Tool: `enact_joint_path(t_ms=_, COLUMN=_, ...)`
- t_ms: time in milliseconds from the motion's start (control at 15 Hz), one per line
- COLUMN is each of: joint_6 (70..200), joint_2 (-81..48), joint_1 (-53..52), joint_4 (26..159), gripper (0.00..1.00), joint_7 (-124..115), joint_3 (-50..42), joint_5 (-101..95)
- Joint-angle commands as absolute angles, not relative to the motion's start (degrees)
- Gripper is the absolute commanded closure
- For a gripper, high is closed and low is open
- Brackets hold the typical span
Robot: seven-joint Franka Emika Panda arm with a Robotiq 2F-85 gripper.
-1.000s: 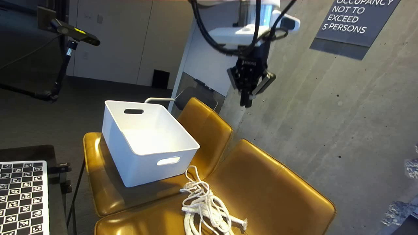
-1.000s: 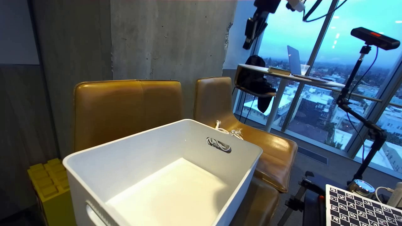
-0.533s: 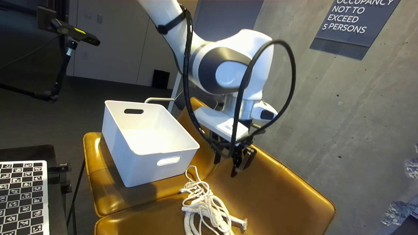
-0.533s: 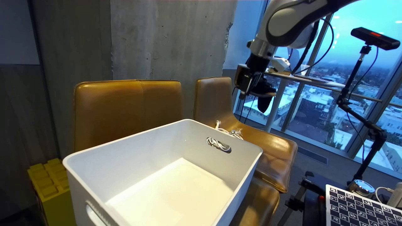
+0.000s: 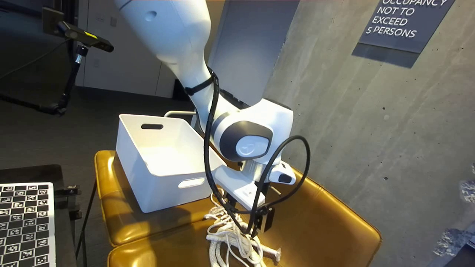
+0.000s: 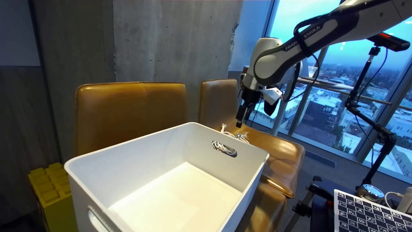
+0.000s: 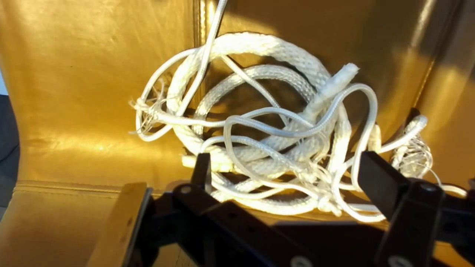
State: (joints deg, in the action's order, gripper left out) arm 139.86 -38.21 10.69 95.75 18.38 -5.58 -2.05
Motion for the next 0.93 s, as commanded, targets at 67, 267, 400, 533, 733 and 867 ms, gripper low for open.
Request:
enact_joint_path(t_ms=67, joint_6=139.7, joint_2=-43.54, joint_1=10.91, joint_4=90.64, gripper=0.0, joint_7=17.13, joint_3=-4.95, joint_5=-3.56)
enact_joint_path(t_ms=267, joint_6=139.62, joint_2=-45.17, joint_1=10.5, joint_4=89.46, gripper=0.0, joint_7=16.43, joint_3=-5.18, joint_5=-4.2)
enact_joint_path(t_ms=400, joint_6=139.87, joint_2=-45.87, joint_1=10.26, joint_4=89.39, gripper=0.0, joint_7=16.03, joint_3=-5.29, joint_5=-4.62)
enact_joint_path(t_ms=533, joint_6=140.05, joint_2=-46.35, joint_1=10.1, joint_4=89.7, gripper=0.0, joint_7=15.7, joint_3=-5.34, joint_5=-4.88)
enact_joint_path(t_ms=733, joint_6=140.11, joint_2=-46.72, joint_1=9.85, joint_4=89.94, gripper=0.01, joint_7=15.15, joint_3=-5.32, joint_5=-5.17)
enact_joint_path(t_ms=867, joint_6=140.04, joint_2=-47.04, joint_1=9.69, joint_4=89.45, gripper=0.14, joint_7=14.68, joint_3=-5.37, joint_5=-5.43)
